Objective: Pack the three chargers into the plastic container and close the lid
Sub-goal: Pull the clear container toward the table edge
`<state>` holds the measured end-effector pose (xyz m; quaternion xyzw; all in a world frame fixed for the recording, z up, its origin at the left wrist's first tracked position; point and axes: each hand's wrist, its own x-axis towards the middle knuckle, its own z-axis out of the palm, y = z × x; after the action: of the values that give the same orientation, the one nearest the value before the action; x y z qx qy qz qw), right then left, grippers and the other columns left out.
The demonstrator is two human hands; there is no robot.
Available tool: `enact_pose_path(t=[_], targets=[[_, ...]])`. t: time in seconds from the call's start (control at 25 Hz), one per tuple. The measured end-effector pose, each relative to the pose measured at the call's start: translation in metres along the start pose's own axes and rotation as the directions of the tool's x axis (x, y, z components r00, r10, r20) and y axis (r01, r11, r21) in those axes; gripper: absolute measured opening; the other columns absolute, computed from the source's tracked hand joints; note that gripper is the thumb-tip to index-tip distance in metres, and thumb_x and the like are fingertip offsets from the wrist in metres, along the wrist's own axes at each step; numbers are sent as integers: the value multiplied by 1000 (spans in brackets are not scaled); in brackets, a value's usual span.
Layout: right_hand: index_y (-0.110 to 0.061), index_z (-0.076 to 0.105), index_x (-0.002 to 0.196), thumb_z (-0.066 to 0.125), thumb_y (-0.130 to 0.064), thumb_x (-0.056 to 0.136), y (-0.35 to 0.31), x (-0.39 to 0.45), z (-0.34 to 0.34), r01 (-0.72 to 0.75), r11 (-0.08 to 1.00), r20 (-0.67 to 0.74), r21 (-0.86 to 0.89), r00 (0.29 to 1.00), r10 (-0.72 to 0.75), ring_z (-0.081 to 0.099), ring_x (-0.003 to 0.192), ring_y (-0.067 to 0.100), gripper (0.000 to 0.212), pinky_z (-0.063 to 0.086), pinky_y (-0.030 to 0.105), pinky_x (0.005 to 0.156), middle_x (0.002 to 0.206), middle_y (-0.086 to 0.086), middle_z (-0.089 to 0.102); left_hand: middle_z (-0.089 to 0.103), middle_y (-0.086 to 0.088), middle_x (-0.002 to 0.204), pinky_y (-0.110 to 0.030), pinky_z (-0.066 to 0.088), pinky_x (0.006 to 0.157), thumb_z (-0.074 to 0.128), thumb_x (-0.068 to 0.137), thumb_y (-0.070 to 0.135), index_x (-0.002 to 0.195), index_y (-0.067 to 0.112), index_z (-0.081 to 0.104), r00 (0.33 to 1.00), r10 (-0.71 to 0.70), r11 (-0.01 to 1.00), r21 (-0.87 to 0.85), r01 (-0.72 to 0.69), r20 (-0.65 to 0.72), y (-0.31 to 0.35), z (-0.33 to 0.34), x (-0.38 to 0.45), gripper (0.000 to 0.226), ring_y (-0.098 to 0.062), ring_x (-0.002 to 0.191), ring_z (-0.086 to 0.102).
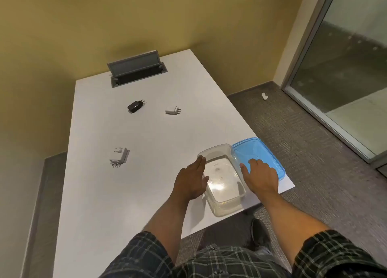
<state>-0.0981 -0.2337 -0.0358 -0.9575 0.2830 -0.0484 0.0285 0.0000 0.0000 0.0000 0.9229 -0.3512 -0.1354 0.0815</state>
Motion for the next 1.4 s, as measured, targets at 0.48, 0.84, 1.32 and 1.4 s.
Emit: enact_pose_path(t=[0.48,0.84,1.32,1.4], targets=[[-20,65,96,49,-37,98,-2,-9,-3,3,1000,249,15,968,-7,64,79,16,23,48,30,70,91,-2,70,12,-1,172,-41,48,108,33,105,52,164,20,11,996,-52,999,17,51,70,-1,13,-4,70,-30,134,56],[-21,64,76,57,-28,99,-16,-7,-2,-151,946,286,286,956,66,62,70,15,25,52,31,65,71,-6,63,12,-10,171,-43,34,117,31,106,50,164,16,6,996,-86,993,82,86,3,-8,-11,2,73,-27,152,32],[-36,72,109,52,-32,102,-86,11,-16,182,883,207,433,933,-294,64,94,17,22,49,30,70,101,-12,68,69,-9,116,-38,54,88,44,100,24,128,17,58,898,-439,872,-228,434,34,-73,-18,-40,31,-33,111,64],[-34,71,106,55,-34,100,-99,14,-17,180,860,208,477,928,-310,64,97,17,18,47,30,72,102,-12,68,71,-8,112,-36,53,84,46,97,18,114,14,65,866,-500,822,-312,476,2,-79,-16,-50,26,-33,106,65]])
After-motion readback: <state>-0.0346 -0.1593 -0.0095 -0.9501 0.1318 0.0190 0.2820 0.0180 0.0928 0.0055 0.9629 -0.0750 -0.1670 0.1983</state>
